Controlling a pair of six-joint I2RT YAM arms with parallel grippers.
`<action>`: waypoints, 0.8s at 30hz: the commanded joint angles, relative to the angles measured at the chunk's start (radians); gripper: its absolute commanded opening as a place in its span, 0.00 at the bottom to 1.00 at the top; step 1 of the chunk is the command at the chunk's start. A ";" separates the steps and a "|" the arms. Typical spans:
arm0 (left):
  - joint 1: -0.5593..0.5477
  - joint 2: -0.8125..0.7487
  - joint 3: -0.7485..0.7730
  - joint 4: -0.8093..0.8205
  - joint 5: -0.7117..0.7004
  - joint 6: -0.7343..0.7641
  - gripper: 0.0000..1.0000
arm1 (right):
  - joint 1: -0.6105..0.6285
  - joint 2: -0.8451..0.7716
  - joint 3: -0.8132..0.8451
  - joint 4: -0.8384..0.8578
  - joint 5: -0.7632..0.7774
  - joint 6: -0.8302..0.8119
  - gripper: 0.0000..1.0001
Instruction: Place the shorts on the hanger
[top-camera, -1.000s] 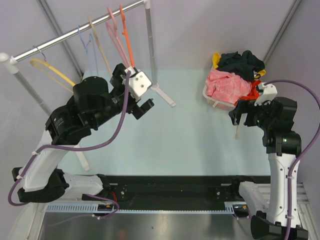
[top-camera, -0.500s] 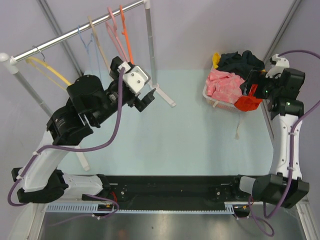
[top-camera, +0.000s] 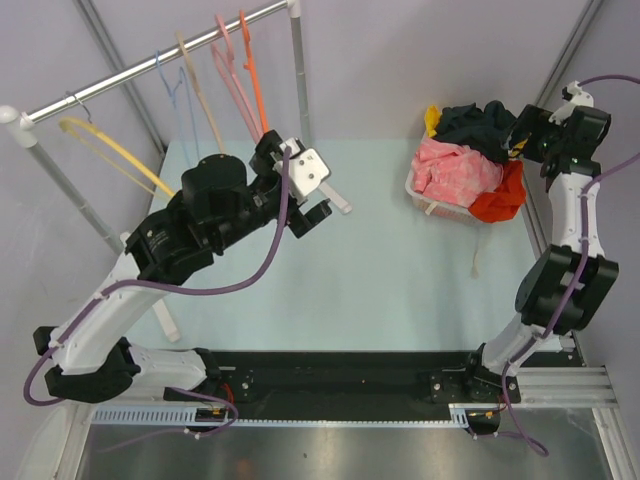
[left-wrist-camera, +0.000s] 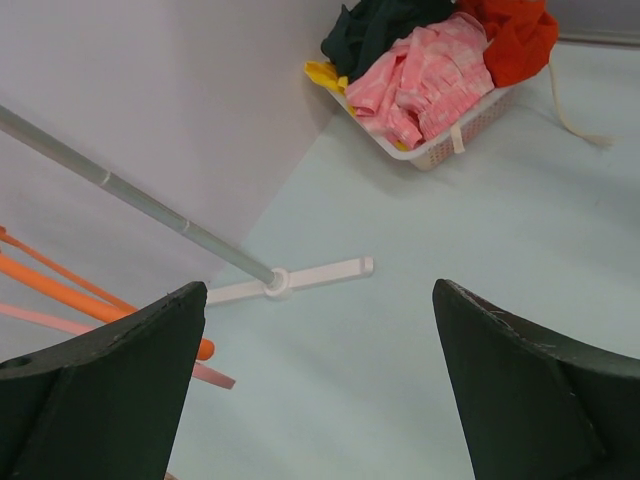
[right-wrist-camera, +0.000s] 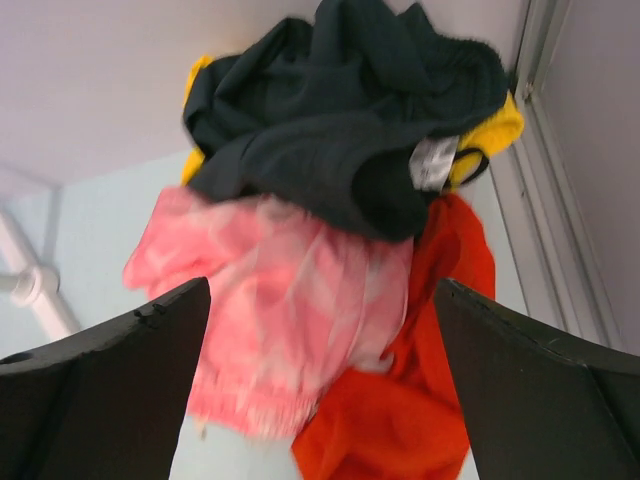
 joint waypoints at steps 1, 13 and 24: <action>-0.004 0.005 -0.025 0.004 0.043 -0.040 1.00 | 0.000 0.144 0.157 0.097 0.036 0.056 1.00; -0.004 0.031 -0.089 0.003 0.023 -0.083 1.00 | 0.049 0.449 0.363 0.160 0.059 0.053 1.00; -0.004 0.063 -0.085 -0.020 0.008 -0.099 1.00 | 0.062 0.547 0.421 0.185 -0.011 0.124 0.85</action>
